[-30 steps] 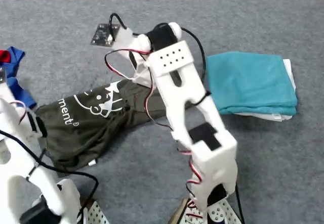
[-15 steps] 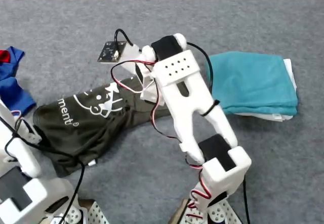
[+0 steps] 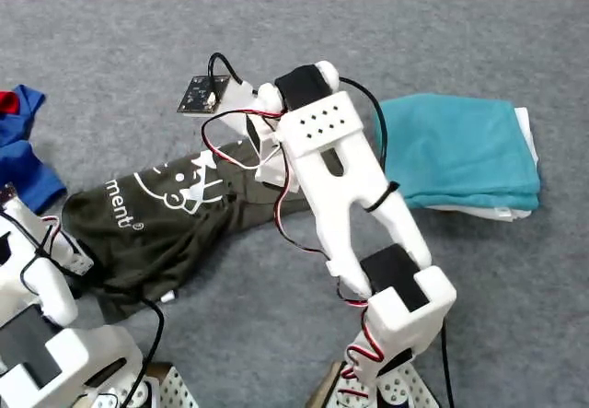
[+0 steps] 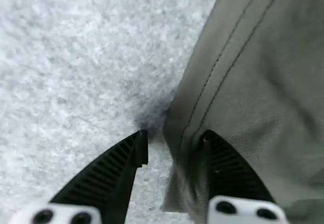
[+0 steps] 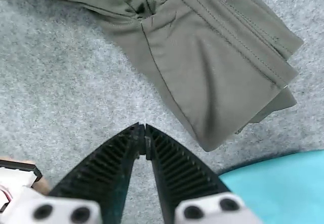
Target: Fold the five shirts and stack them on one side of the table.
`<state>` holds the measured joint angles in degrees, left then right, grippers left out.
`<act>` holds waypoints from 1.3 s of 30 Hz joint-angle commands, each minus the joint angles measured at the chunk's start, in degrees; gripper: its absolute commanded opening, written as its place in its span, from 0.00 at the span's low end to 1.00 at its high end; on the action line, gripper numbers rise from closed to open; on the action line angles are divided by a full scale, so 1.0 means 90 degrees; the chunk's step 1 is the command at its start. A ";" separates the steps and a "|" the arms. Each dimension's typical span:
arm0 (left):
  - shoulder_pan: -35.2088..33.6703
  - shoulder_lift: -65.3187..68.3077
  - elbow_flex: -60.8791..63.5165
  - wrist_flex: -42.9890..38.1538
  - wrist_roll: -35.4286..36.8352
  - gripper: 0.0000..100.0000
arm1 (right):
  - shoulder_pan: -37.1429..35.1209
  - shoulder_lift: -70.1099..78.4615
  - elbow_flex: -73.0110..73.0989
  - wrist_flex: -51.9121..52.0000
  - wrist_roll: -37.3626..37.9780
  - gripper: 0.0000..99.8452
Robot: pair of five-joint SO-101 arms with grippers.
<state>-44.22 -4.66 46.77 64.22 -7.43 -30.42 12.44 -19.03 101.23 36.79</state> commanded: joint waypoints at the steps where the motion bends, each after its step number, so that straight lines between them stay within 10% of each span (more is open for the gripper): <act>1: 0.0430 0.0073 0.0283 -0.0107 0.0205 0.09 | 0.0093 -0.0415 -0.0005 -0.0010 -0.0049 0.00; 16: 0.1055 0.0005 -0.0674 0.0654 -0.0303 0.02 | 0.0103 -0.0435 -0.0054 -0.0234 -0.0088 0.00; 29: -0.1231 0.0044 -0.3624 0.2549 -0.1573 0.02 | 0.0425 -0.0884 -0.0044 -0.0645 -0.0088 0.00; 39: -0.0225 0.0015 -0.4435 0.3702 -0.1553 0.02 | 0.0972 -0.0874 -0.0005 -0.1182 -0.0527 0.00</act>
<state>-50.81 -3.69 10.64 94.55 -21.23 -23.30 7.96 -19.03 93.67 35.74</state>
